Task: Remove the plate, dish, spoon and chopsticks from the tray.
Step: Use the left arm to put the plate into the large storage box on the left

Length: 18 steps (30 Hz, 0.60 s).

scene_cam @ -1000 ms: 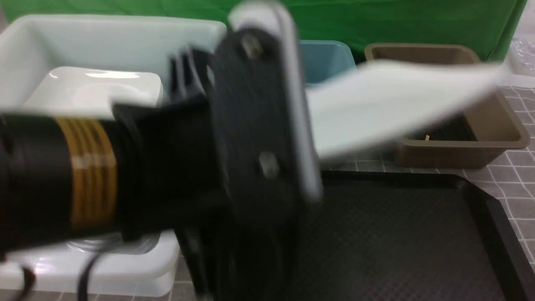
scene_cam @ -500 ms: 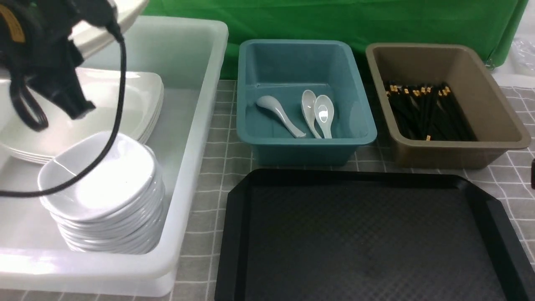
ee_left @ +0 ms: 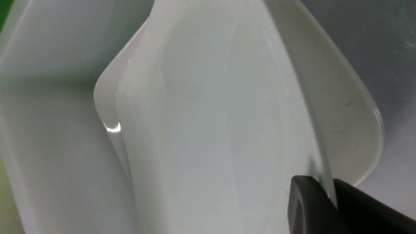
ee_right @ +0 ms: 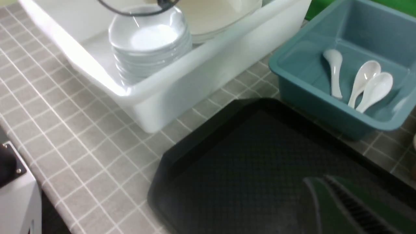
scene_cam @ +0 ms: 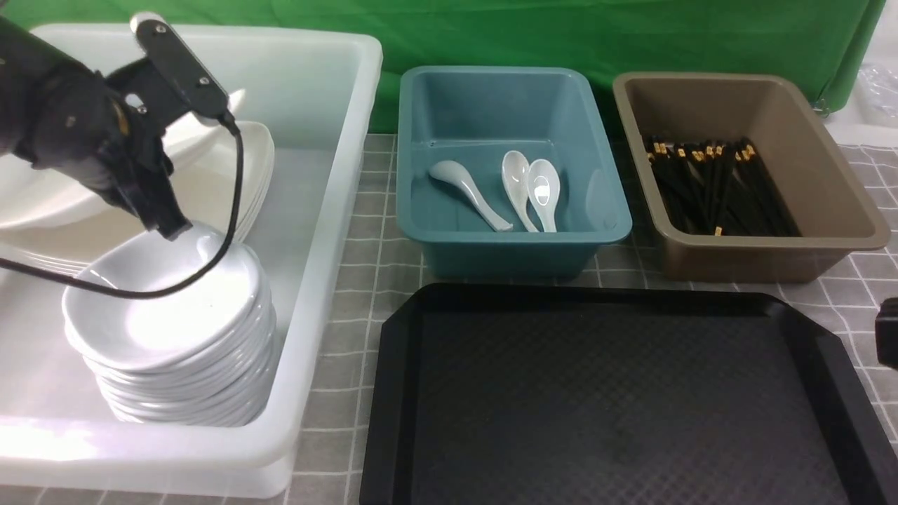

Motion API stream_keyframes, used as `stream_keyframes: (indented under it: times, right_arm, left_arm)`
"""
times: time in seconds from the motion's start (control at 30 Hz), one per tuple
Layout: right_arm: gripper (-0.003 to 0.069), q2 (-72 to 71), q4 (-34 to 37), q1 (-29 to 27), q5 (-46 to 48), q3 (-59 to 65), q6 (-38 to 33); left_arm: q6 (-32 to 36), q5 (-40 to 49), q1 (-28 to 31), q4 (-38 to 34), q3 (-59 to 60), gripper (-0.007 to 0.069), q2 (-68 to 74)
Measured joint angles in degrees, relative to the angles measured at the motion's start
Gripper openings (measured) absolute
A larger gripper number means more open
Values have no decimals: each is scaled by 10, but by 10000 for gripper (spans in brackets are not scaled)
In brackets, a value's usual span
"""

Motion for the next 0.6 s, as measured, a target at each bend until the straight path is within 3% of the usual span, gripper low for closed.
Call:
stream_keyframes:
  times: [0.13,0.27,0.37,0.47,0.6]
  right_arm:
    - [30,0,1,0,13,0,-1]
    - [34,0,3,0,21,0,-1]
    - [36,0,11,0,24,0,-1]
    - [36,0,15,0,26,0,-1]
    - [37,0,22,0,28,0,-1]
  left_arm:
    - [16,-10,0,4,-1,99,9]
    - [28,-16,0,4,-1,227,10]
    - [30,-16,0,4,-1,420,10]
    - [30,-14,0,-5,-1,528,8]
    - [32,-6,0,-21,-1,617,-10]
